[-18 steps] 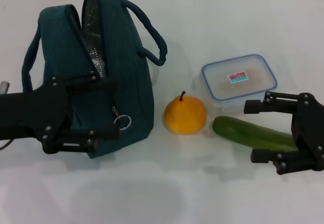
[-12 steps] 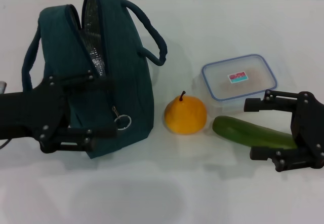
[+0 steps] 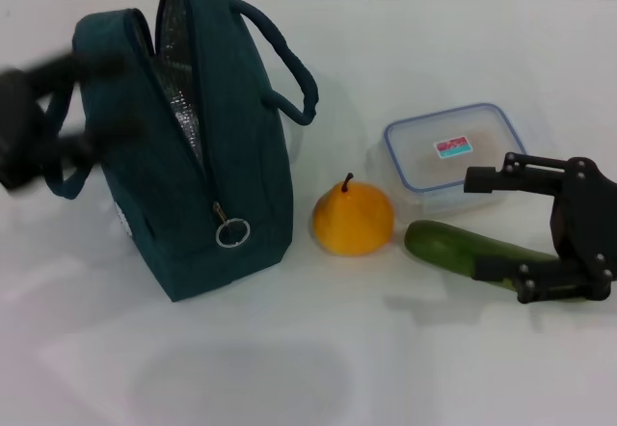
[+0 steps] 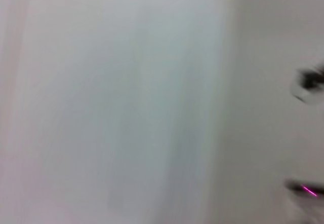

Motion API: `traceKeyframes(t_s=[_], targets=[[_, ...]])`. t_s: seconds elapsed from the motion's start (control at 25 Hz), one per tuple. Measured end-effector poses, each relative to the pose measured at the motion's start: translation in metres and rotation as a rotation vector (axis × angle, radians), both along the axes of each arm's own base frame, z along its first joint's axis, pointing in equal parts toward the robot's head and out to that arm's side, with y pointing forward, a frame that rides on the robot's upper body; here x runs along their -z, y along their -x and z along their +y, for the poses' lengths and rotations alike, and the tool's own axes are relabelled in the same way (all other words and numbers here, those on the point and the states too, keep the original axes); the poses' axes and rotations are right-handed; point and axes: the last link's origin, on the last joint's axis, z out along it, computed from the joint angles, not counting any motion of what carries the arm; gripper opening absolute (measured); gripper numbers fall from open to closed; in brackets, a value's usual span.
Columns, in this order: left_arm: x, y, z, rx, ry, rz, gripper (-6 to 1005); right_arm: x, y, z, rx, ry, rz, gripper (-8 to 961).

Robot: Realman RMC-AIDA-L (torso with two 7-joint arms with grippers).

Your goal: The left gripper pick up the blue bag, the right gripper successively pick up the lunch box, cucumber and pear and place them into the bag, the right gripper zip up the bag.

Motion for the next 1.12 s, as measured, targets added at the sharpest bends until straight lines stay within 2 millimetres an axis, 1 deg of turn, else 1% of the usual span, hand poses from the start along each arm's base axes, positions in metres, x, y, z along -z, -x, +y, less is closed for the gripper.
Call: traceKeyframes(t_s=[0.16, 0.28, 0.36, 0.44, 0.6, 0.8, 1.0, 1.08, 1.12], targets=[[-0.031, 0.017, 0.01, -0.191, -0.121, -0.096, 845, 0.002, -0.002, 0.001, 0.014, -0.007, 0.004, 814], [-0.047, 0.028, 0.022, -0.331, -0.148, -0.143, 843, 0.003, -0.002, 0.001, 0.016, -0.011, 0.001, 814], [-0.054, 0.03, 0.028, -0.381, -0.135, -0.157, 842, 0.003, -0.003, 0.002, 0.015, -0.017, -0.001, 814], [-0.057, 0.029, 0.035, -0.406, -0.107, -0.15, 841, 0.004, -0.002, 0.002, 0.015, -0.021, 0.002, 814], [-0.062, 0.018, 0.046, -0.439, -0.041, -0.064, 838, 0.006, -0.001, 0.003, 0.013, -0.023, 0.011, 814], [-0.073, 0.016, 0.057, -0.674, 0.066, 0.014, 835, 0.006, -0.001, 0.004, 0.011, -0.032, 0.011, 814], [-0.086, 0.015, 0.056, -0.883, 0.123, 0.055, 832, 0.007, -0.005, 0.003, 0.009, -0.05, 0.012, 814], [-0.086, 0.011, 0.055, -0.963, 0.152, 0.076, 830, 0.007, -0.007, 0.002, 0.007, -0.057, 0.014, 814], [-0.086, 0.011, 0.055, -0.963, 0.152, 0.076, 830, 0.008, -0.007, 0.002, 0.006, -0.06, 0.015, 814]])
